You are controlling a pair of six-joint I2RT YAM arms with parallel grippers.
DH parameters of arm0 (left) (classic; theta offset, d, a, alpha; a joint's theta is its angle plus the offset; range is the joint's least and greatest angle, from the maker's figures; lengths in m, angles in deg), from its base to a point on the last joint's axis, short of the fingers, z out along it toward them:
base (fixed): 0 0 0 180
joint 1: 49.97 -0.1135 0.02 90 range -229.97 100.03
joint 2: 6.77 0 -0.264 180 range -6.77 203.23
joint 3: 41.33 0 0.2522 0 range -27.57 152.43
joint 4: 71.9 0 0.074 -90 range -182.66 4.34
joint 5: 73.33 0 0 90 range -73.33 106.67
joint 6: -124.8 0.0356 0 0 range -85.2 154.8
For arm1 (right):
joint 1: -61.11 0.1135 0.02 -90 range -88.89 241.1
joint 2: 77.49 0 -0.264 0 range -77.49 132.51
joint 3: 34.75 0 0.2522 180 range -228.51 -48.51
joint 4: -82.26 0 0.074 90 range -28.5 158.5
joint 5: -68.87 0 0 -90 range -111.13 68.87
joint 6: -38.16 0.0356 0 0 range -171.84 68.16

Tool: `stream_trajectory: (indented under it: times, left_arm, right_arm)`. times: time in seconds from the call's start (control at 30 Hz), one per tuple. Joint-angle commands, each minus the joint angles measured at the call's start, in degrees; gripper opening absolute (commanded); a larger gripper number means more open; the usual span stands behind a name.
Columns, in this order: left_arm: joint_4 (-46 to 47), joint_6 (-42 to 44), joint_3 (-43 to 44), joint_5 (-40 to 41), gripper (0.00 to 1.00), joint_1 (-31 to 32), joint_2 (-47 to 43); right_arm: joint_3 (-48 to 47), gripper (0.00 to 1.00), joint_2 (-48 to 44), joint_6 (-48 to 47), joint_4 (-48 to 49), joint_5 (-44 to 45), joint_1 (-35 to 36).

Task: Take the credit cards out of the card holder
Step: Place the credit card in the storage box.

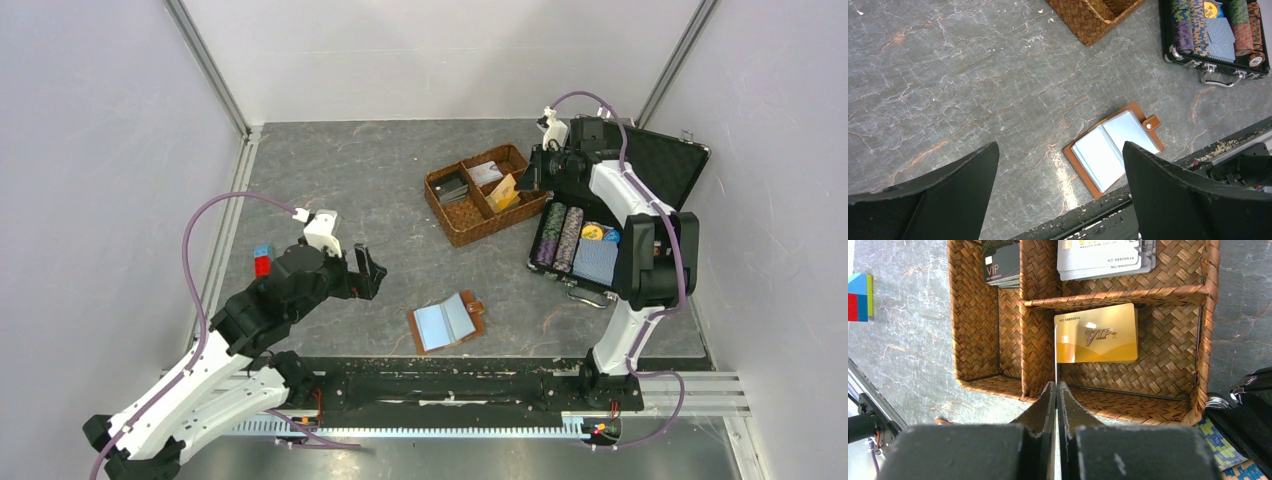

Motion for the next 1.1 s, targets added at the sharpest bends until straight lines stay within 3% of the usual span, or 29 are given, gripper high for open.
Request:
stream_trajectory:
  times: [0.0, 0.5, 1.07]
  left_arm:
    - [0.65, 2.25, 0.35, 1.07, 1.0, 0.0, 0.02]
    - [0.24, 2.24, 0.21, 1.71, 1.0, 0.0, -0.5]
    - [-0.05, 2.24, 0.08, 1.7, 1.0, 0.0, -0.67]
  right_arm:
    - [-0.26, 0.0, 0.69, -0.73, 2.2, -1.41, -0.26]
    - [2.44, 0.0, 3.91, 2.63, 7.95, -3.91, -0.2]
    - [-0.2, 0.2, 7.5, 3.07, 8.71, 2.53, -0.41]
